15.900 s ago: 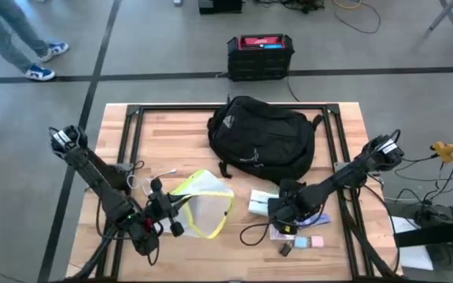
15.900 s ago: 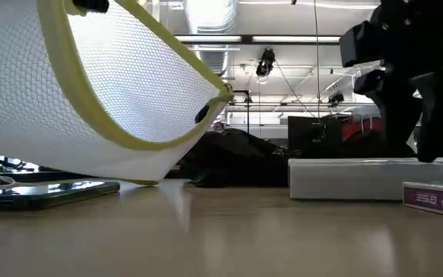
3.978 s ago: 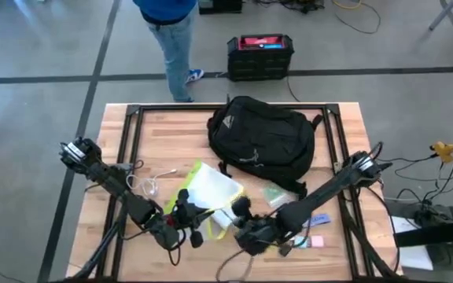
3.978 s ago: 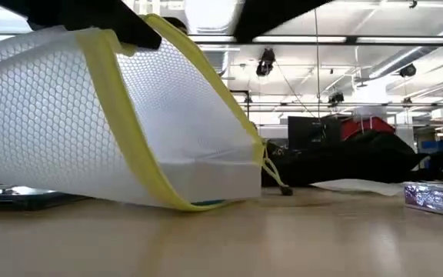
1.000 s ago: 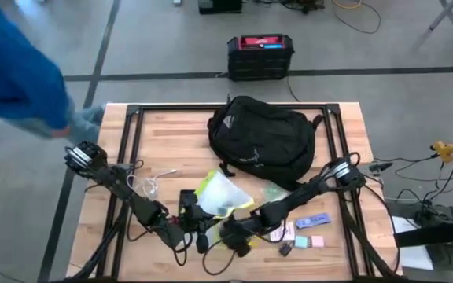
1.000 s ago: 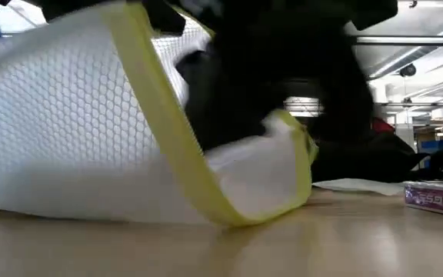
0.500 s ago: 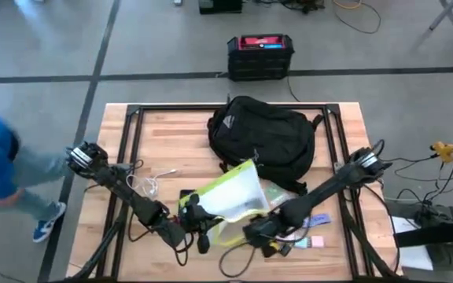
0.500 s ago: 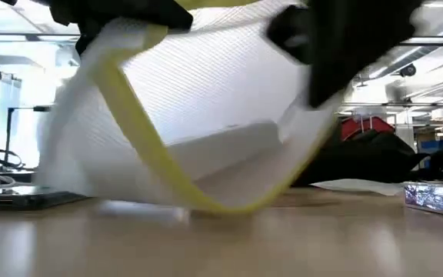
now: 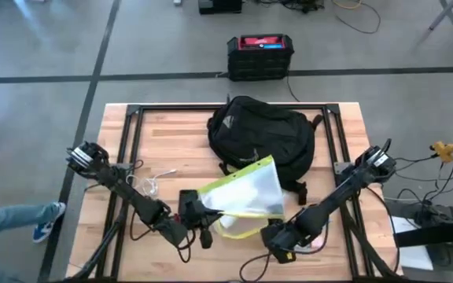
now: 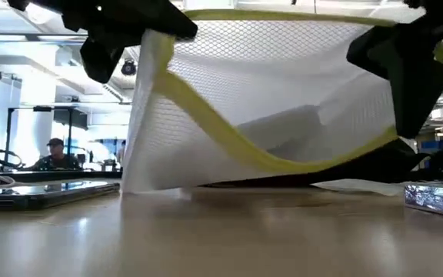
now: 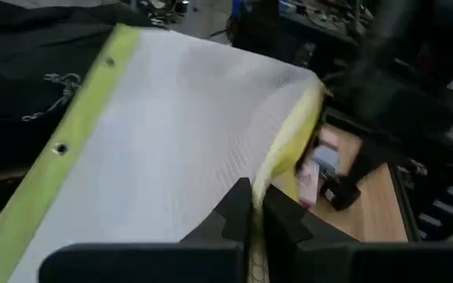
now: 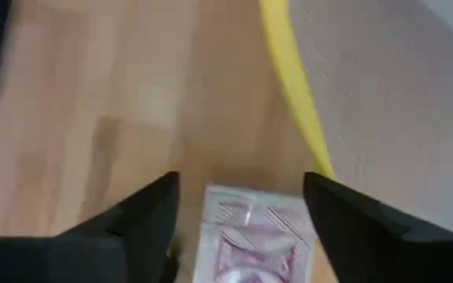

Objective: Unpack backpack
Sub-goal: Put the white medicine organizer into the yellow green zip bag

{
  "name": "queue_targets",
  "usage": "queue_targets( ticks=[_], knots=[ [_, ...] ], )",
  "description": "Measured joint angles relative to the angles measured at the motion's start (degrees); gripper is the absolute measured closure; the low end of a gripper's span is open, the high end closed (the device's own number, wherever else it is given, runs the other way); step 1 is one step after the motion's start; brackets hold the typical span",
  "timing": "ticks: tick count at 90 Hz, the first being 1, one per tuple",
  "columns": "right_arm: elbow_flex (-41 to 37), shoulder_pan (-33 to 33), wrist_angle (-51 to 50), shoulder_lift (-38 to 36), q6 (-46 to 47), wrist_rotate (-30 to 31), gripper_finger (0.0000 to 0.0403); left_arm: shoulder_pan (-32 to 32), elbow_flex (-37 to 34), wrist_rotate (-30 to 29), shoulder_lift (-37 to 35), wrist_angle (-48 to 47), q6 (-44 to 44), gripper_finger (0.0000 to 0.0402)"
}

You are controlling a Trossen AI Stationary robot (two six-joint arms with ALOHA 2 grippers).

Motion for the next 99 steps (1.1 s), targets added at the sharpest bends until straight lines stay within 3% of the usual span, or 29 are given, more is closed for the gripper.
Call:
queue_targets(
  ticks=[20, 35, 51, 59, 72, 80, 99],
  knots=[
    [0.60, -5.44, 2.65, 0.00, -11.15, 2.52, 0.0095, 0.17, 7.66, 3.79, -0.34, -0.60, 7.99, 0.0401],
    [1.60, -9.91, 2.69, -0.27, -18.42, 2.03, 0.0102, -0.29, 15.27, 5.02, -0.44, -11.70, 11.61, 0.0401],
    [5.03, -10.47, 3.07, -2.92, -26.14, -4.31, 0.0117, -0.04, 19.52, 3.74, -0.20, -25.15, 4.03, 0.0401],
    [6.21, -10.36, 4.35, -3.95, -29.59, -8.48, 0.0123, 0.36, 19.53, 2.67, 0.14, -26.86, -0.11, 0.0401],
    [6.40, -10.86, 5.50, -4.68, -31.69, -9.96, 0.0130, 0.55, 17.95, 2.44, 0.17, -26.85, -6.14, 0.0401],
    [6.27, -10.84, 6.89, -4.70, -31.69, -16.97, 0.0134, 0.45, 17.76, 2.16, 0.17, -28.15, -8.41, 0.0401],
    [6.12, -10.73, 18.28, -4.74, -28.78, -45.09, 0.0140, 1.27, 17.74, -2.82, -0.02, -30.19, -12.18, 0.0401]
  ],
)
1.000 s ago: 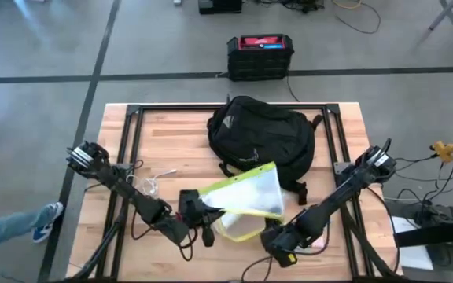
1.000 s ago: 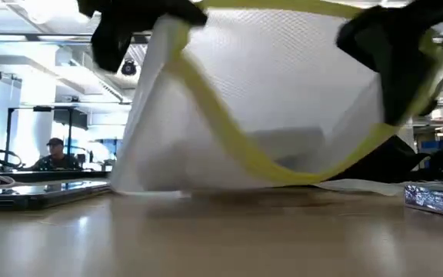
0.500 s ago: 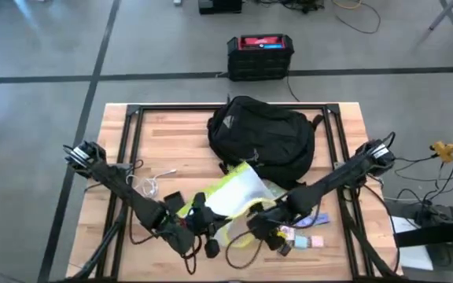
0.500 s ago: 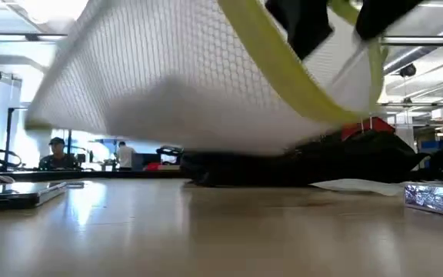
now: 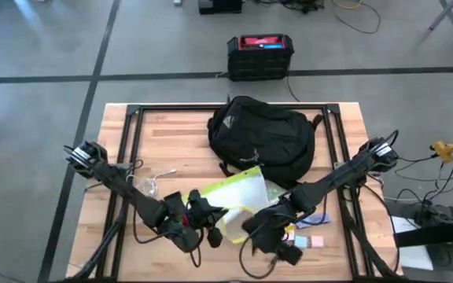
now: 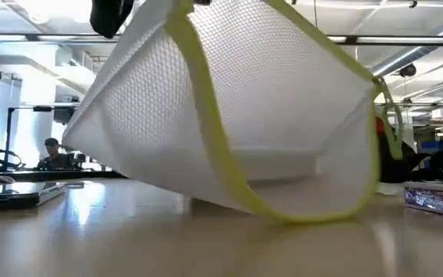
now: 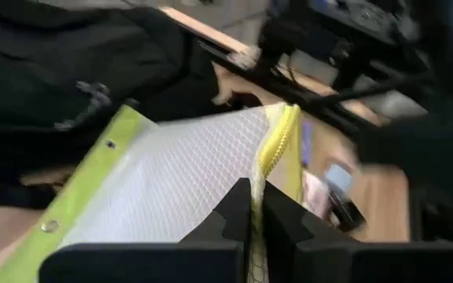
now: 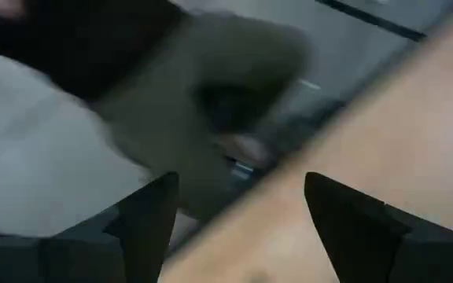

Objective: Unpack backpack
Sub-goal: Put the white medicine organizer into the yellow green zip bag

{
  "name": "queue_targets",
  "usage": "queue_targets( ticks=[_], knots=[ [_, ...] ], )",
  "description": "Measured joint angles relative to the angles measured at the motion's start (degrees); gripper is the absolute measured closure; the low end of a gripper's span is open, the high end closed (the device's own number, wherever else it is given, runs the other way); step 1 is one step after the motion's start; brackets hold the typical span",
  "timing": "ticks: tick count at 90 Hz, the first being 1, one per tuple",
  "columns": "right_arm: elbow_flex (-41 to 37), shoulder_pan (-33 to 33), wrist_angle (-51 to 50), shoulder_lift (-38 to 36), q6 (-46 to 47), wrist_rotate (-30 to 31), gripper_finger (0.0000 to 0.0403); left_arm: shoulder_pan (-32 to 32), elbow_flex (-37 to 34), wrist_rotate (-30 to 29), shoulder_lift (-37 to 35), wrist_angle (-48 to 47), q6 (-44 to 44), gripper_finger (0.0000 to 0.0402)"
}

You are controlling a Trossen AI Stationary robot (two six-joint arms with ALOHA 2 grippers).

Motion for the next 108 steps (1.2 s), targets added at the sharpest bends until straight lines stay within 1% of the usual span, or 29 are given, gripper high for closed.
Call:
queue_targets(
  ticks=[6, 9, 13, 17, 22, 33, 38, 44, 49, 53, 64, 69, 72, 76, 84, 88, 91, 95, 108],
  knots=[
    [0.33, 0.05, 0.77, -0.09, 2.09, -6.91, 0.0143, 0.09, 0.00, -1.01, -0.34, -0.04, -0.87, 0.0402],
    [0.51, 0.25, 0.53, -0.26, 3.10, -8.88, 0.0145, 0.07, 0.00, -1.20, -0.50, -0.23, -1.39, 0.0402],
    [0.52, 0.70, -1.33, -0.94, 3.90, -9.00, 0.0148, 0.03, 0.00, -1.17, -0.69, -0.66, -1.99, 0.0401],
    [0.51, 1.30, -4.86, -1.63, 4.14, -6.73, 0.0151, -0.26, 0.00, -1.16, -0.91, -1.55, -3.09, 0.0402],
    [0.50, 2.52, -11.06, -2.66, 4.14, -0.06, 0.0156, -0.80, 0.09, -1.14, -1.22, -2.64, -4.92, 0.0402],
    [-0.51, 5.19, -22.15, -3.76, 7.14, 20.90, 0.0167, -2.23, 0.09, -1.16, -1.65, -2.89, -6.87, 0.0402],
    [-1.47, 6.00, -24.24, -3.91, 9.38, 29.12, 0.0172, -3.02, 0.09, -1.16, -1.77, -2.74, -7.58, 0.0402],
    [-3.24, 6.40, -22.40, -3.79, 10.95, 37.04, 0.0178, -3.96, 0.10, -1.18, -1.88, -2.25, -7.78, 0.0402],
    [-4.91, 6.37, -17.81, -3.17, 11.35, 41.37, 0.0183, -4.50, 0.11, -1.18, -1.93, -1.86, -8.29, 0.0402],
    [-6.41, 6.19, -12.47, -2.52, 11.35, 43.33, 0.0186, -4.97, 0.11, -1.18, -2.00, -1.78, -8.94, 0.0402],
    [-10.54, 5.48, 5.16, -0.03, 10.20, 44.17, 0.0192, -6.17, 0.15, -1.16, -2.06, -1.72, -10.56, 0.0402],
    [-12.03, 5.05, 10.88, 1.21, 8.82, 45.75, 0.0194, -6.71, 0.15, -1.14, -2.06, -1.77, -11.20, 0.0402],
    [-12.75, 4.66, 12.58, 1.95, 8.26, 47.81, 0.0195, -7.01, 0.15, -1.14, -2.06, -1.81, -11.53, 0.0402],
    [-13.43, 3.89, 13.08, 2.65, 8.30, 52.60, 0.0196, -7.41, 0.15, -1.13, -2.06, -1.88, -11.75, 0.0402],
    [-14.78, 1.52, 10.79, 2.69, 8.85, 64.46, 0.0197, -8.15, 0.15, -1.14, -2.06, -2.52, -12.15, 0.0402],
    [-15.26, 0.32, 8.61, 2.34, 9.22, 68.13, 0.0197, -8.42, 0.17, -1.17, -2.08, -3.14, -12.97, 0.0402],
    [-15.64, -0.48, 6.06, 1.97, 9.36, 68.93, 0.0196, -8.51, 0.20, -1.16, -2.16, -4.05, -14.00, 0.0402],
    [-15.82, -1.33, 3.28, 1.39, 9.90, 67.97, 0.0197, -8.58, 0.22, -1.16, -2.22, -6.47, -15.82, 0.0402],
    [-15.56, -1.23, -1.52, -1.79, 11.82, 57.92, 0.0199, -8.28, 0.22, -1.15, -2.24, -17.29, -26.19, 0.0402]
  ],
)
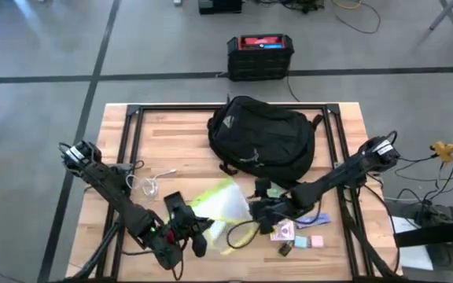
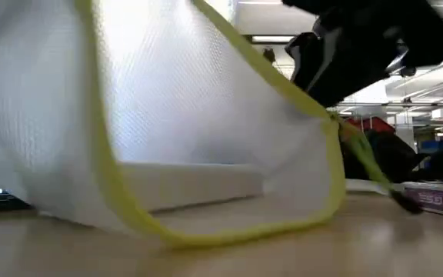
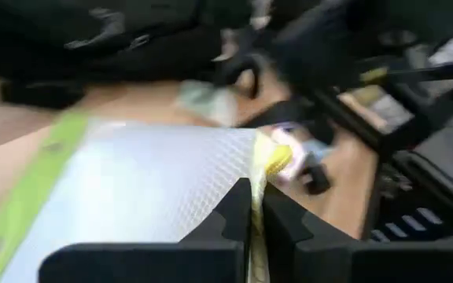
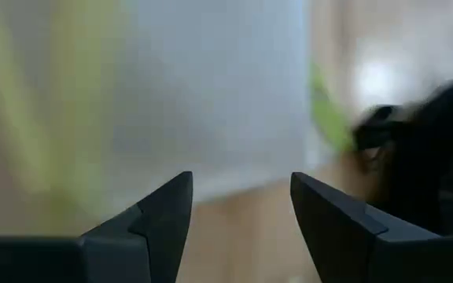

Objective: Unpack backpack
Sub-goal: Put the white medicine organizer into the yellow green zip bag

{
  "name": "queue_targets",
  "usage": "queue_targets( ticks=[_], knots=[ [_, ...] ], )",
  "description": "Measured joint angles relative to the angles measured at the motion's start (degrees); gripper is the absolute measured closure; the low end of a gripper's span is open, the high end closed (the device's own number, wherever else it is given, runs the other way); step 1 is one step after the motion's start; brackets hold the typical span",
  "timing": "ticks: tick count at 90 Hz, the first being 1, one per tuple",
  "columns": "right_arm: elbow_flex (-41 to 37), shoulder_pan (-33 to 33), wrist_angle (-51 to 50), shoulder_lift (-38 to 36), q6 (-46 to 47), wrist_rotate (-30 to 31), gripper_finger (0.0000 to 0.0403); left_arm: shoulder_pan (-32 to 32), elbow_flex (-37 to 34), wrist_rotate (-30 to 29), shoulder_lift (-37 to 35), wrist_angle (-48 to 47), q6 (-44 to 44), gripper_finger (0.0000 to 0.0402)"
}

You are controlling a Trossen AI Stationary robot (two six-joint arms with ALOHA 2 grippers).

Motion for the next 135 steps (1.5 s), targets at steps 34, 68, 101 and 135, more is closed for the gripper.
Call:
queue_targets(
  ticks=[34, 68, 101, 135],
  knots=[
    [-0.73, 7.97, 9.04, -0.62, 4.86, -12.11, 0.0197, 2.68, -0.26, 0.01, 1.80, -5.99, -5.10, 0.0402],
    [-1.35, 1.62, 7.37, 3.34, -2.49, -1.41, 0.0208, 3.09, -0.33, 4.38, 2.59, -5.70, -3.83, 0.0402],
    [-1.88, -2.58, 17.47, 2.76, 0.56, -14.89, 0.0208, 3.62, -0.37, 6.68, 8.20, -3.59, -3.41, 0.0402],
    [1.28, -1.36, 41.84, 20.81, 17.16, 3.70, 0.0208, 3.95, -0.37, 7.58, 9.81, -2.13, -3.20, 0.0402]
  ],
)
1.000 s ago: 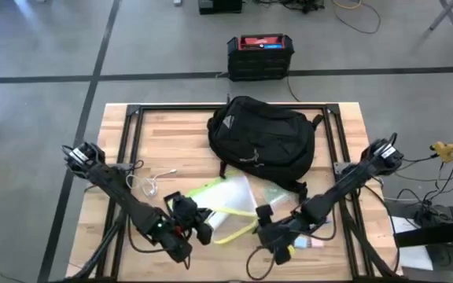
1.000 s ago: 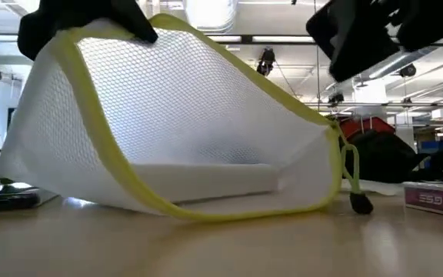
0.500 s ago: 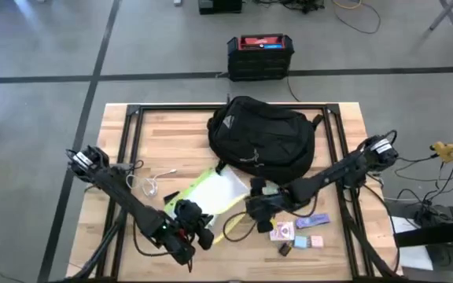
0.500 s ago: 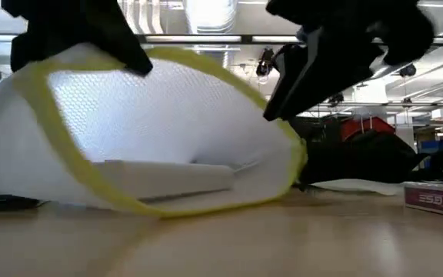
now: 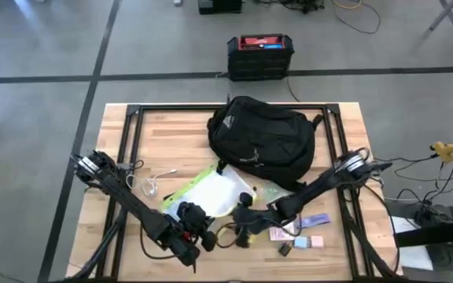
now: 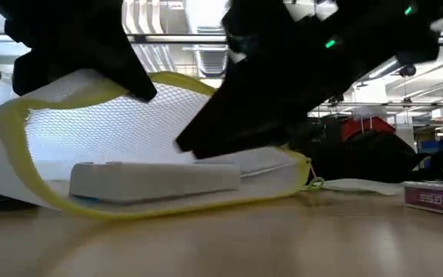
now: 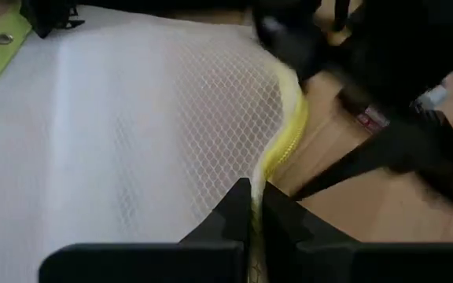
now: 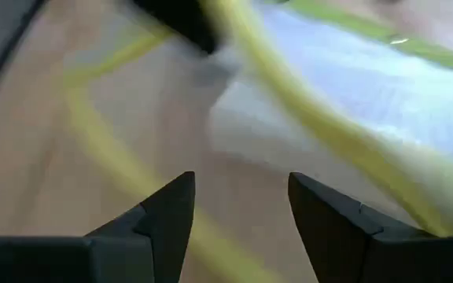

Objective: Unpack backpack
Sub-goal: Put the white medicine organizer into the yellow green zip bag

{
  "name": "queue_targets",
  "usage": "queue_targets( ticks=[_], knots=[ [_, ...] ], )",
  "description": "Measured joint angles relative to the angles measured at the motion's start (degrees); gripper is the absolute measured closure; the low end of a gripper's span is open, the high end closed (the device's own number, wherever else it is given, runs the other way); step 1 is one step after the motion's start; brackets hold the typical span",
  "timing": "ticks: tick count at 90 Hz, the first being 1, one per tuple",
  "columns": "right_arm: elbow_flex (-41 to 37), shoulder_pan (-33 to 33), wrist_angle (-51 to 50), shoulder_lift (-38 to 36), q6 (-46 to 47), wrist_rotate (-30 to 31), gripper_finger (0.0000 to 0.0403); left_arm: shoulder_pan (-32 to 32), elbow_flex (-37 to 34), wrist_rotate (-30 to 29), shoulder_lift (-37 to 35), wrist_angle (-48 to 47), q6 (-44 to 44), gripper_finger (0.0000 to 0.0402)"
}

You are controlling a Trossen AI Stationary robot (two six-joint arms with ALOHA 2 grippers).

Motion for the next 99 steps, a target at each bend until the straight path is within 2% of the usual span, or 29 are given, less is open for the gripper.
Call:
queue_targets(
  ticks=[11, 17, 27, 36, 54, 68, 87, 99],
  knots=[
    [6.48, -2.05, 1.10, 6.70, -1.24, 9.32, 0.0208, 0.06, -0.02, -0.19, 0.00, 2.16, 1.71, 0.0402],
    [9.89, -3.42, 1.45, 9.94, -2.69, 11.72, 0.0208, 0.06, -0.04, -0.19, 0.00, 2.61, 2.33, 0.0402],
    [13.36, -4.68, -0.30, 11.57, -4.09, 8.16, 0.0208, -0.08, -0.04, -0.41, -0.13, 2.02, 3.29, 0.0402],
    [13.80, -4.16, -4.53, 9.74, -5.98, 5.48, 0.0208, -0.10, 0.06, 0.12, -0.13, 2.35, 3.30, 0.0402],
    [13.43, -0.51, -18.30, 2.87, -7.70, 4.41, 0.0208, 0.06, -0.04, 0.36, -0.01, 2.40, 3.95, 0.0402],
    [13.06, 1.25, -23.82, 1.87, -6.49, 4.42, 0.0208, 0.12, -0.04, -0.17, 0.08, 2.53, 4.33, 0.0402],
    [12.88, 1.73, -22.23, 4.01, -6.06, 4.08, 0.0208, 0.10, -0.04, -0.30, 0.20, 2.75, 4.39, 0.0402],
    [13.55, 0.08, -14.32, 8.28, -6.57, 2.95, 0.0208, 0.12, -0.07, -0.73, 0.20, 3.72, 5.97, 0.0401]
  ],
)
